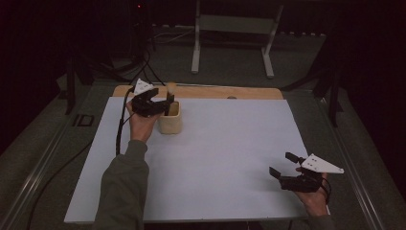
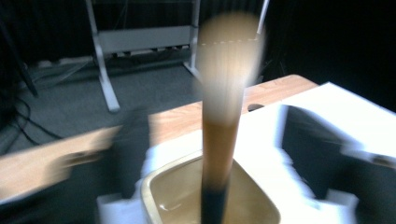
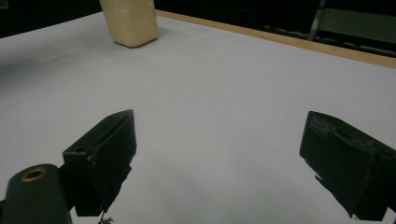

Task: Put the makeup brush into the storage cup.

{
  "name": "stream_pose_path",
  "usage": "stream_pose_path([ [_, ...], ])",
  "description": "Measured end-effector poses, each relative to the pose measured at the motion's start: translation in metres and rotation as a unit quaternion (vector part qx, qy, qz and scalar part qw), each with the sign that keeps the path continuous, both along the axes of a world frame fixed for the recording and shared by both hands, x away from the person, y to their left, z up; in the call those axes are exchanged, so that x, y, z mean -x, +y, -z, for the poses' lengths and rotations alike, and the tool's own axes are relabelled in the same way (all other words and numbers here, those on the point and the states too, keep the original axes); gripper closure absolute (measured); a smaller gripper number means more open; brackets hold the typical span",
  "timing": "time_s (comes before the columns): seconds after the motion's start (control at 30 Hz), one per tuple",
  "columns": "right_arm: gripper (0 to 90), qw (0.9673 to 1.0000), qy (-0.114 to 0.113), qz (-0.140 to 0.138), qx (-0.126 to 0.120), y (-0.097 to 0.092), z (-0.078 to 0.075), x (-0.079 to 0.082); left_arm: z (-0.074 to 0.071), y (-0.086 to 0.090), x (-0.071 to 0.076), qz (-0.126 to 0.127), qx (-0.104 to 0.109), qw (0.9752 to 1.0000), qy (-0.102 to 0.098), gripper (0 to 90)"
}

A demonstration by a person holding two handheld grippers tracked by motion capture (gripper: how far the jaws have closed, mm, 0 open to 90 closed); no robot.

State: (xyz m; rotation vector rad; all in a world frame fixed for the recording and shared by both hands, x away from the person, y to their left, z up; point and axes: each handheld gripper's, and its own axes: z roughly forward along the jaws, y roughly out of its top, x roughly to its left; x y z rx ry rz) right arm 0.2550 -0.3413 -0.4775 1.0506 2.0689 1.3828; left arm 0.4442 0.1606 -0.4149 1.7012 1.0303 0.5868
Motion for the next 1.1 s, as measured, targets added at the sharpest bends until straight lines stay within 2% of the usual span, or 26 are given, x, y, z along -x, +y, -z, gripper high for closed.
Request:
stream_pose_path([
  [0.03, 10.7, 1.0000, 0.000, 0.000, 0.000, 0.0000, 0.0000, 0.0000, 0.0002, 0.0015, -0.0020, 0.001, 0.012, 0.9999, 0.010, 23.3],
  [0.07, 10.7, 1.0000, 0.000, 0.000, 0.000, -0.0001, 0.0000, 0.0000, 0.0007, 0.0022, -0.0030, -0.010, 0.006, 0.9998, 0.017, 9.4],
  [0.1, 10.7, 1.0000, 0.000, 0.001, 0.001, 0.0001, -0.0001, 0.0000, 0.0012, 0.0024, -0.0035, -0.010, 0.005, 0.9997, 0.023, 5.0],
  [0.2, 10.7, 1.0000, 0.000, 0.000, 0.001, 0.0002, 0.0001, -0.0002, 0.0023, 0.0029, -0.0032, -0.016, -0.006, 0.9995, 0.026, 0.8],
  [0.7, 10.7, 1.0000, 0.000, -0.001, 0.001, 0.0001, 0.0001, -0.0001, 0.0009, 0.0018, -0.0026, -0.014, -0.005, 0.9996, 0.024, 1.2],
  [1.07, 10.7, 1.0000, 0.001, -0.001, 0.001, 0.0004, 0.0002, -0.0001, -0.0006, 0.0030, -0.0014, -0.002, -0.002, 0.9997, 0.025, 1.8],
  [1.1, 10.7, 1.0000, 0.000, 0.000, 0.001, 0.0003, 0.0002, -0.0001, -0.0005, 0.0025, -0.0008, 0.001, -0.006, 0.9997, 0.025, 1.9],
])
